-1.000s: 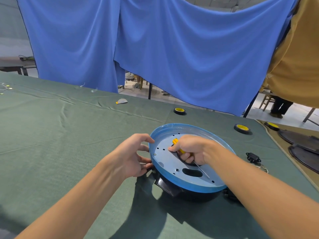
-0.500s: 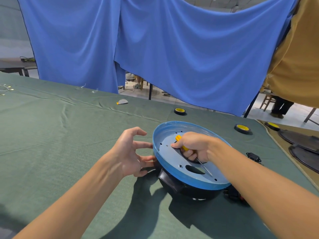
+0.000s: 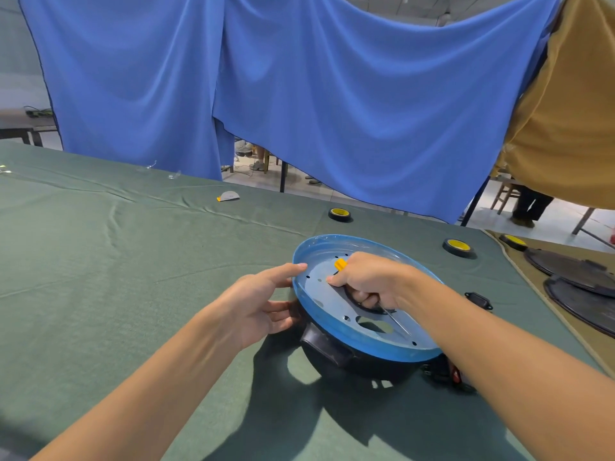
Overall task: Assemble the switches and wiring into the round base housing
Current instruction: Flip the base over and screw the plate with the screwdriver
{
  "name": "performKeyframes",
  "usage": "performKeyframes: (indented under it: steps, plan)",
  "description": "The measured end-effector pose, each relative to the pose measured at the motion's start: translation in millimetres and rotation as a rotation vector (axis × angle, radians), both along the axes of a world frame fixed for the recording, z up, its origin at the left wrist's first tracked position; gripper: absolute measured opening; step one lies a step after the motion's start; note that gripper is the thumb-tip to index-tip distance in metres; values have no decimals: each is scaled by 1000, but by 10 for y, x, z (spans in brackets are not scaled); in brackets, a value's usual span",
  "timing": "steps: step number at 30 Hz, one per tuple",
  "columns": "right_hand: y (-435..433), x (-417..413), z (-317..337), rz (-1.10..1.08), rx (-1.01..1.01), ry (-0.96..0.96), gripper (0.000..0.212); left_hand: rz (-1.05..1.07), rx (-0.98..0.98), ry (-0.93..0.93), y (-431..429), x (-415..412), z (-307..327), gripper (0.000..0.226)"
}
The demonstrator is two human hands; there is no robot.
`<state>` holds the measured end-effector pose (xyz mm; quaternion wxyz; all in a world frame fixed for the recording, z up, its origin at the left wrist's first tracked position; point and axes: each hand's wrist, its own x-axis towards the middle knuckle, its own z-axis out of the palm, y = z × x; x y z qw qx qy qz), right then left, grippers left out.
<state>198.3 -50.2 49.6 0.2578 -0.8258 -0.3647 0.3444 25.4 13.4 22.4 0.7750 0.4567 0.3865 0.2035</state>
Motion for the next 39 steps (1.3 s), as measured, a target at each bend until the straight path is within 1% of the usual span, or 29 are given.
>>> performKeyframes:
  steps: [2,4,5,6,7,9,12,14,17,21,24,28,30,32,34,35,37,39]
  plan:
    - [-12,-32,12,19,-18,-90,22,-3,-10,4,15,-4,-28,37]
    - [-21,-69,27,61,-18,-361,30,4,-24,-5,22,-11,-70,35]
    - [-13,-94,33,85,26,-511,33,12,-31,-14,21,-17,-90,35]
    - [7,-126,38,109,93,-605,36,20,-36,-26,19,-20,-107,37]
    - [23,-162,48,134,154,-630,38,27,-41,-39,14,-19,-118,39]
    - [43,-240,75,191,186,-577,42,35,-47,-68,8,-11,-126,44]
    - [28,-329,93,223,112,-460,43,28,-58,-107,11,-21,-113,49]
    - [26,-326,102,160,114,-313,40,16,-78,-114,22,-42,-106,49]
    - [35,-280,147,67,117,-98,30,13,-102,-87,26,-54,-100,44]
    - [45,-236,195,11,95,1,30,33,-75,-92,7,-13,-87,38]
    - [73,-246,235,-40,30,47,28,42,-60,-110,3,9,-78,46]
    - [116,-326,205,-54,-35,0,29,19,-49,-86,-19,15,-74,71]
    - [111,-361,157,-37,0,-52,26,23,-69,-71,-29,24,-92,65]
    - [81,-404,116,17,89,-176,22,46,-85,-67,-30,32,-100,63]
    - [43,-465,96,124,173,-374,10,60,-85,-72,-31,40,-94,74]
    - [20,-496,88,167,197,-454,8,63,-85,-75,-30,41,-90,79]
    - [-41,-523,96,192,217,-526,22,77,-112,-80,-25,31,-79,81]
    - [-109,-522,127,190,208,-525,35,90,-157,-77,-11,8,-87,74]
